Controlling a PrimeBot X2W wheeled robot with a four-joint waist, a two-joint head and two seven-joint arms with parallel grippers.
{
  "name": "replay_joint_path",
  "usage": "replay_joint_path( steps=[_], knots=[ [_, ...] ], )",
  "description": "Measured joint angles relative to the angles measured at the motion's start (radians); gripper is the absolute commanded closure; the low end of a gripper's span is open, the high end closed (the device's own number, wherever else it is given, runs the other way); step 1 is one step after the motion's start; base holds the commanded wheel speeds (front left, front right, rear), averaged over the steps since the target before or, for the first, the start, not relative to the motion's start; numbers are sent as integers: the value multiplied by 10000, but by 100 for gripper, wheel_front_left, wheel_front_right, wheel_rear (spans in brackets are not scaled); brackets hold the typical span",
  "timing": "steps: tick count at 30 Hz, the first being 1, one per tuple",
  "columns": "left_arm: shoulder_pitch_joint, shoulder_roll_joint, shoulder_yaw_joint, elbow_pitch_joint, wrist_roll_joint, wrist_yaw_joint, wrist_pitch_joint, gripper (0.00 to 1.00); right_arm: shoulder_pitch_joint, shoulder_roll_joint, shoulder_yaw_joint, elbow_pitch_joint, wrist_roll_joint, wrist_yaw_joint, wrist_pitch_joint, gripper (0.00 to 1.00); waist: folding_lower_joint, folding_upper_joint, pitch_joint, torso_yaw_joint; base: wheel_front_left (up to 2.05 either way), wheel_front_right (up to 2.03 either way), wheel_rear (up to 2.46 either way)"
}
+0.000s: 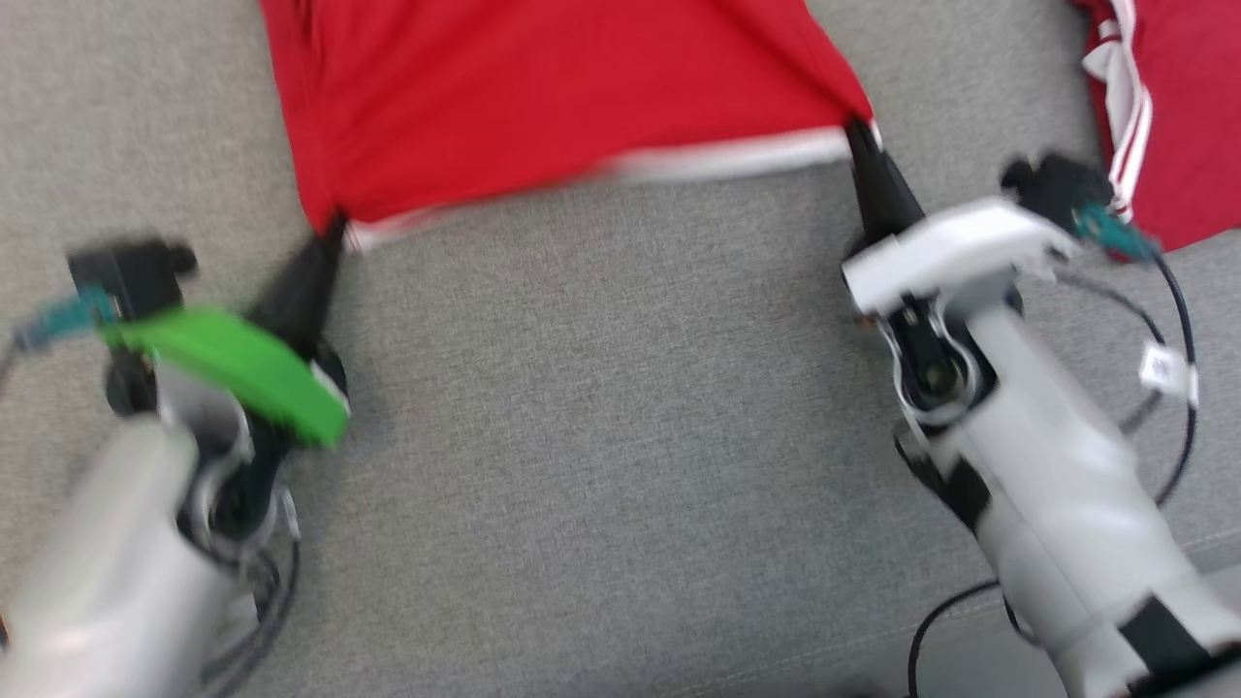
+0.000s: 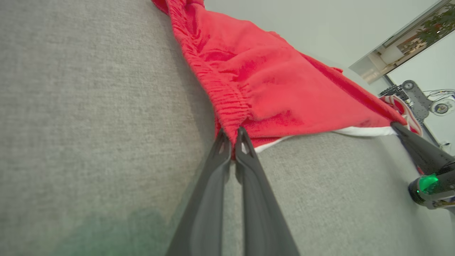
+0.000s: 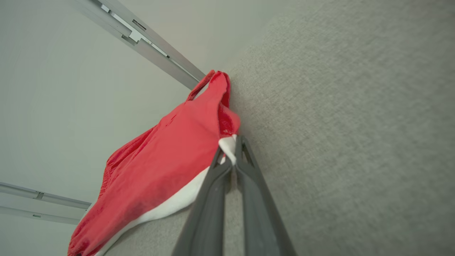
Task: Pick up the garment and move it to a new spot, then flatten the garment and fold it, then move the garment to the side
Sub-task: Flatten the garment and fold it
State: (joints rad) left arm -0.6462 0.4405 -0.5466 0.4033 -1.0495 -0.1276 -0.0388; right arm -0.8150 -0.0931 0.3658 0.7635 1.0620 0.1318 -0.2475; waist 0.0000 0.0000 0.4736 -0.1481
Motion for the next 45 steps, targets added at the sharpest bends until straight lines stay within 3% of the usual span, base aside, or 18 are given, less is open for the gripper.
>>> replay_joint_path(
  steps=[2, 10, 13, 17, 21, 24, 34, 45],
  knots=[
    [1359, 207, -121, -953, -144, 171, -151, 100, 1322, -368, -194, -779, 276, 2, 56, 100, -1, 0, -393, -25, 0, 0, 0],
    [6590, 539, -391, -4838, -813, 2242, -786, 100, 7235, -1712, -1615, -4600, 564, 2, 1035, 100, -1, 0, -2014, 178, 0, 0, 0],
    [7781, 541, -564, -6197, -974, 2702, -922, 100, 9026, -1814, -2752, -6255, 424, 4, 1480, 100, -2, 0, -2383, 368, 0, 0, 0],
    [8017, 424, -579, -7223, -1323, 2918, -800, 100, 9694, -1317, -4146, -7919, -115, 2, 2617, 100, -1, 0, -2542, 722, 0, 0, 0],
    [7455, -79, -564, -7607, -2174, 2763, -228, 100, 8890, -523, -4963, -8531, -1070, -10, 4151, 100, -1, 0, -2443, 1066, 0, 0, 0],
    [6564, -326, -468, -7488, -2533, 2780, 263, 100, 7336, -12, -5461, -8491, -2010, -12, 5517, 100, -1, 0, -2176, 1307, 0, 0, 0],
    [3859, -1411, -249, -5892, -2859, 3116, 1009, 100, 2334, 405, -6372, -6224, -4587, -13, 8278, 100, -1, 0, -1126, 2092, 0, 0, 0],
    [2350, -2288, -324, -4393, -2815, 2991, 1131, 100, 84, 441, -6387, -4207, -6590, -13, 8604, 100, -1, 0, -325, 3092, 0, 0, 0]
  ],
)
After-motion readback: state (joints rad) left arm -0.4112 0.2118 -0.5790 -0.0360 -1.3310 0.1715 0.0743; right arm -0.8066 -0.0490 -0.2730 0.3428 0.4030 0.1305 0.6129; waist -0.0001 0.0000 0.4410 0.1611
